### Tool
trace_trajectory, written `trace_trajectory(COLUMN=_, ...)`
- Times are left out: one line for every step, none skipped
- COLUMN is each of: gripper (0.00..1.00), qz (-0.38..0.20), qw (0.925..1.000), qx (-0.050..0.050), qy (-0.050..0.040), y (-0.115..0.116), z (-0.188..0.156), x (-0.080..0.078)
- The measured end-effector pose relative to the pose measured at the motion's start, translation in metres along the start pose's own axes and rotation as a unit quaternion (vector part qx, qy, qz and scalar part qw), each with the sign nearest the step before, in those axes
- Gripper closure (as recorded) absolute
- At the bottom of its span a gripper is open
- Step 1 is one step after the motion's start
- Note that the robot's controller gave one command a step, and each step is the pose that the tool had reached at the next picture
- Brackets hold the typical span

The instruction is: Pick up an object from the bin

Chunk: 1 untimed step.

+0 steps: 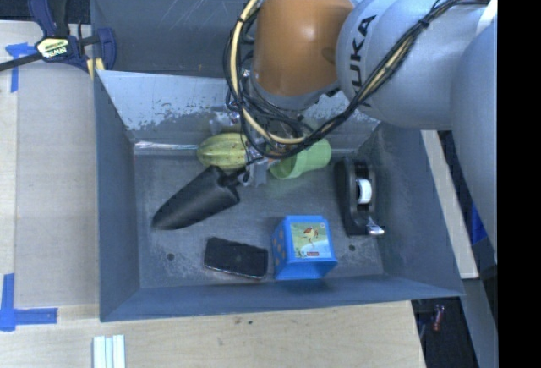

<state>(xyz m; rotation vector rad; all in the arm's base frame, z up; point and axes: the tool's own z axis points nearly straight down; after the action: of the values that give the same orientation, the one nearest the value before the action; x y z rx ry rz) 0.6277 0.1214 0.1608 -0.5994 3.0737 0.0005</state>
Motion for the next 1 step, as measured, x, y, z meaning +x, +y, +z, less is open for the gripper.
trace_trajectory(gripper=0.0, qz=0.118, qw=0.993, qx=-0.001, qy=-0.0081, y=-0.0053, z=0.0851, x=-0.0024)
